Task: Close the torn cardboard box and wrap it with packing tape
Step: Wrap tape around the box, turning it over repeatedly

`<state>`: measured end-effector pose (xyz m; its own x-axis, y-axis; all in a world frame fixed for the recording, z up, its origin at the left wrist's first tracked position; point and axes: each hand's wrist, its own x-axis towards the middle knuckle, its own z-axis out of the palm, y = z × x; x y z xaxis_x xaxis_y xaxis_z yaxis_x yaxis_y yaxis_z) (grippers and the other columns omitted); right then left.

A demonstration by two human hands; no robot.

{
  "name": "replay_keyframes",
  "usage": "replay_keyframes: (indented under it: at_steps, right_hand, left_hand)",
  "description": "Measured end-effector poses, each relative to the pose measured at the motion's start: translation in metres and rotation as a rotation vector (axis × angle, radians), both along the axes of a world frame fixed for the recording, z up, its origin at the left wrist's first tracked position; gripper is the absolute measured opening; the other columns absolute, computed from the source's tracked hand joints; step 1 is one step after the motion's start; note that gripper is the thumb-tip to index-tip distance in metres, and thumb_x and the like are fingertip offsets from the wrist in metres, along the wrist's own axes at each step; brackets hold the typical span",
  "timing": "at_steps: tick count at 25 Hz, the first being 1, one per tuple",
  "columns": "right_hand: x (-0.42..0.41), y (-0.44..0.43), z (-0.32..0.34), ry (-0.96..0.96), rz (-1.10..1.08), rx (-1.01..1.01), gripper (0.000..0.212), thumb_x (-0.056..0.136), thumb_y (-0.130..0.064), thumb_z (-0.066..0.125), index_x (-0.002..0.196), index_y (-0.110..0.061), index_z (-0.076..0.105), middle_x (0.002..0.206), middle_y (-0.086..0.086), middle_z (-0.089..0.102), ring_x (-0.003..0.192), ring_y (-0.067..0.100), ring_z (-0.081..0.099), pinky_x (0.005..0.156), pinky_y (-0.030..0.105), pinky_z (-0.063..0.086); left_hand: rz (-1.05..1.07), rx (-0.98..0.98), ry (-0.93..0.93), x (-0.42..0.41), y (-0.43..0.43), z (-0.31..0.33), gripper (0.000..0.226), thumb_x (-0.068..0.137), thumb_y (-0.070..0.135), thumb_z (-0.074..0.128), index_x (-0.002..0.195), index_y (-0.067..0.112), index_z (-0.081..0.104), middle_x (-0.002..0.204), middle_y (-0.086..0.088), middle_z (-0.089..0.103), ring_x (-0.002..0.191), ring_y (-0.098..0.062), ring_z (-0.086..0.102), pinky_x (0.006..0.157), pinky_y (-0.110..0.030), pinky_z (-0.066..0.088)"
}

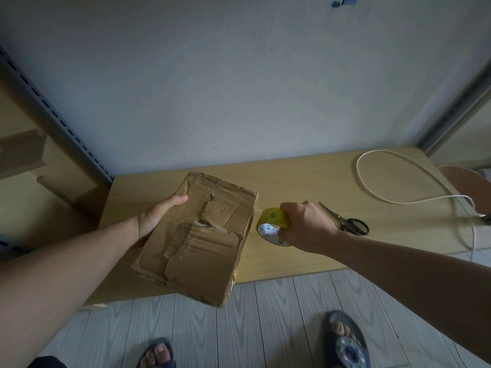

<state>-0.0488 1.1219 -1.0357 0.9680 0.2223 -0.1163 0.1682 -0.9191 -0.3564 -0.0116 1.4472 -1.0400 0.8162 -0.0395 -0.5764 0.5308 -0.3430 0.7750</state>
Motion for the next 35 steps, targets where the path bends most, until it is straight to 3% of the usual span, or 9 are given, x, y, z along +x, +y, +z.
replay_keyframes:
  at_steps: [3,6,9,12,15,20,24,29,35]
  right_hand:
    - [0.001,0.008,-0.003,0.025,0.006,0.002,0.020,0.075,-0.022,0.069,0.079,-0.021,0.050,0.067,-0.002,0.055,0.058,0.022,0.053,0.044,0.024,0.030]
    - [0.000,0.013,-0.001,0.069,-0.005,0.012,0.021,0.076,-0.029,0.069,0.081,-0.019,0.051,0.072,0.000,0.057,0.065,0.024,0.057,0.047,0.025,0.034]
    - [-0.005,0.014,0.003,0.136,-0.055,0.067,0.032,0.076,-0.046,0.068,0.082,-0.018,0.055,0.077,0.001,0.062,0.068,0.023,0.059,0.052,0.028,0.042]
    - [-0.010,0.016,0.008,0.185,-0.116,0.145,0.048,0.072,-0.066,0.064,0.078,-0.019,0.056,0.072,0.000,0.063,0.057,0.018,0.053,0.049,0.026,0.041]
    - [-0.011,0.013,0.012,0.242,-0.139,0.201,0.028,0.071,-0.042,0.070,0.079,-0.018,0.056,0.073,-0.001,0.057,0.060,0.017,0.051,0.048,0.023,0.037]
    - [-0.004,0.019,0.022,0.101,-0.162,0.291,0.027,0.072,-0.021,0.069,0.065,-0.020,0.043,0.063,-0.004,0.048,0.056,0.017,0.043,0.045,0.025,0.029]
    - [0.003,0.051,0.054,-0.042,-0.110,0.418,0.039,0.056,-0.056,0.054,0.070,-0.020,0.047,0.064,-0.005,0.048,0.057,0.017,0.042,0.046,0.026,0.031]
    - [0.019,0.107,0.081,-0.087,-0.061,0.569,0.061,0.047,-0.071,0.043,0.081,-0.021,0.051,0.067,-0.007,0.051,0.056,0.007,0.044,0.046,0.018,0.032]
    - [0.047,0.152,0.079,-0.072,0.042,0.623,0.024,0.077,-0.022,0.075,0.087,-0.023,0.053,0.081,-0.003,0.059,0.075,0.019,0.056,0.060,0.029,0.044]
  left_hand:
    - [-0.057,0.250,-0.186,-0.010,-0.006,0.023,0.068,0.099,0.049,0.055,0.157,0.041,0.021,0.163,0.002,0.026,0.145,-0.026,0.034,0.111,-0.039,0.034]
    - [-0.168,0.581,-0.262,-0.017,-0.048,0.050,0.113,0.076,0.074,0.068,0.155,0.049,-0.009,0.165,-0.011,0.015,0.145,-0.040,0.033,0.108,-0.051,0.037]
    - [-0.396,0.650,-0.048,-0.041,-0.113,0.054,0.154,0.042,0.087,0.077,0.149,0.050,-0.028,0.166,-0.016,-0.019,0.153,-0.046,0.005,0.116,-0.067,0.024]
    - [-0.452,0.940,0.036,-0.048,-0.133,0.044,0.139,0.067,0.063,0.080,0.145,0.049,-0.034,0.153,-0.025,-0.043,0.143,-0.057,-0.027,0.103,-0.085,0.018]
    - [-0.436,0.973,-0.013,-0.044,-0.133,0.045,0.110,0.088,0.034,0.060,0.151,0.039,-0.030,0.156,-0.028,-0.036,0.142,-0.062,-0.022,0.105,-0.081,0.023]
    - [-0.492,0.973,0.011,-0.032,-0.116,0.054,0.097,0.096,0.045,0.048,0.155,0.027,-0.026,0.161,-0.027,-0.025,0.146,-0.061,-0.010,0.114,-0.072,0.019]
    - [-0.483,0.790,-0.077,-0.013,-0.061,0.076,0.095,0.096,0.067,0.040,0.161,0.021,-0.012,0.169,-0.012,0.003,0.155,-0.034,0.012,0.123,-0.044,0.019]
    - [-0.296,0.280,-0.176,-0.004,0.010,0.085,0.054,0.104,0.045,0.048,0.155,0.031,0.035,0.149,0.007,0.048,0.132,-0.015,0.048,0.114,-0.034,0.034]
    - [-0.039,0.079,-0.095,0.001,0.066,0.081,0.028,0.102,0.044,0.047,0.114,0.027,0.066,0.114,-0.007,0.073,0.106,-0.027,0.068,0.104,-0.048,0.049]
